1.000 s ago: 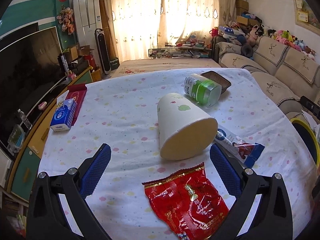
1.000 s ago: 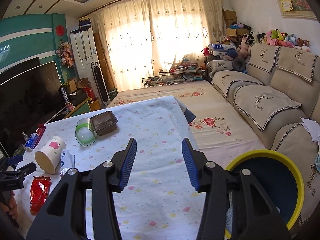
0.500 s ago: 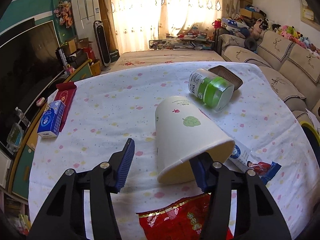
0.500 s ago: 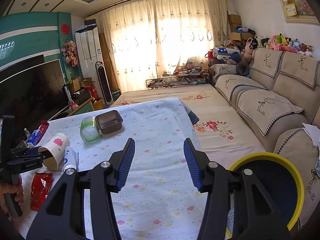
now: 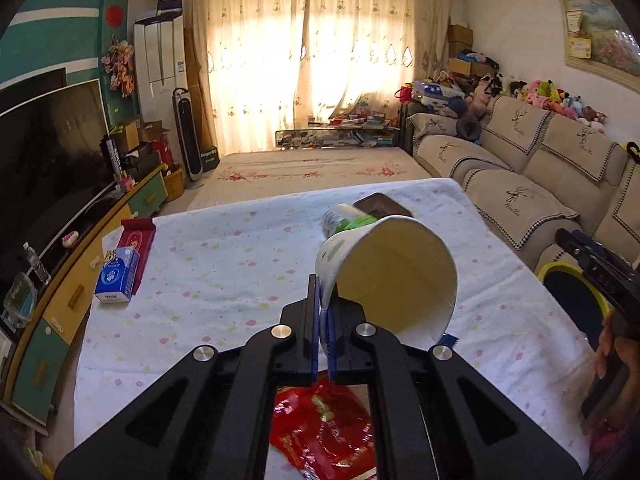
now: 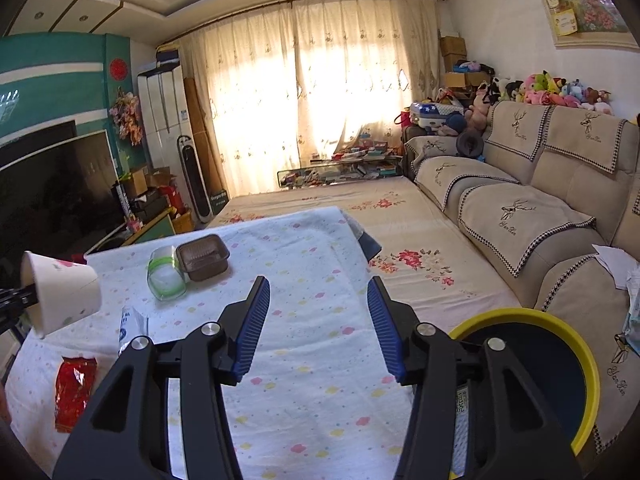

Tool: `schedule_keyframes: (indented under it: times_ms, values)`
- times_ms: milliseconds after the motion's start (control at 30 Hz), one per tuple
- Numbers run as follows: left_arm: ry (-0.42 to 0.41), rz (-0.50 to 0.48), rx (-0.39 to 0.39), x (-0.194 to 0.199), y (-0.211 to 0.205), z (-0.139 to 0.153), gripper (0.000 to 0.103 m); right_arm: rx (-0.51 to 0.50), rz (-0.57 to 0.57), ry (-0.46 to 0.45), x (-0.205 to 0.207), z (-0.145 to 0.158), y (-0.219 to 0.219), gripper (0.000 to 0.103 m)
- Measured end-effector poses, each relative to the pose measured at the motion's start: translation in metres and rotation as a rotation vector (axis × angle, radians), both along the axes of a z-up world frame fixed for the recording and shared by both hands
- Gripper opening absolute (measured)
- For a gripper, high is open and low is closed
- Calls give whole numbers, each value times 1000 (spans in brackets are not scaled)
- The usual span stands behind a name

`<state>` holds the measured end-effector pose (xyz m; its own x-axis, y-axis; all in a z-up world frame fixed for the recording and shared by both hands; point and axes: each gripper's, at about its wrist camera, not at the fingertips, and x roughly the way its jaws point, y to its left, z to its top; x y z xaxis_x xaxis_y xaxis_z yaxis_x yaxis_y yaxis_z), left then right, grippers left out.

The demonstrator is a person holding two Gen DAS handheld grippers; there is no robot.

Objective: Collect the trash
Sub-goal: 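Grasp the white paper cup by its rim with the left gripper, then carry the white paper cup over the yellow bin and release it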

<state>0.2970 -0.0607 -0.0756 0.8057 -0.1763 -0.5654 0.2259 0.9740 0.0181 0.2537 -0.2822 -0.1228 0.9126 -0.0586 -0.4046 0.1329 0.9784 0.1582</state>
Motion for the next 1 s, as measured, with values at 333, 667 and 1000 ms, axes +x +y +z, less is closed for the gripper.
schedule_keyframes:
  times_ms: [333,667,1000]
  values:
    - [-25,-274,2,-49,-105,40,3,49,-161,-87,-74,25,-62,54]
    - [121,-547,26,-42,-268,-2,3,-5,-384,-38,-173,14,-140,55]
    - [259,-619,40,-2,-380,-60,17,10,-500,-32,-212,7,-181,55]
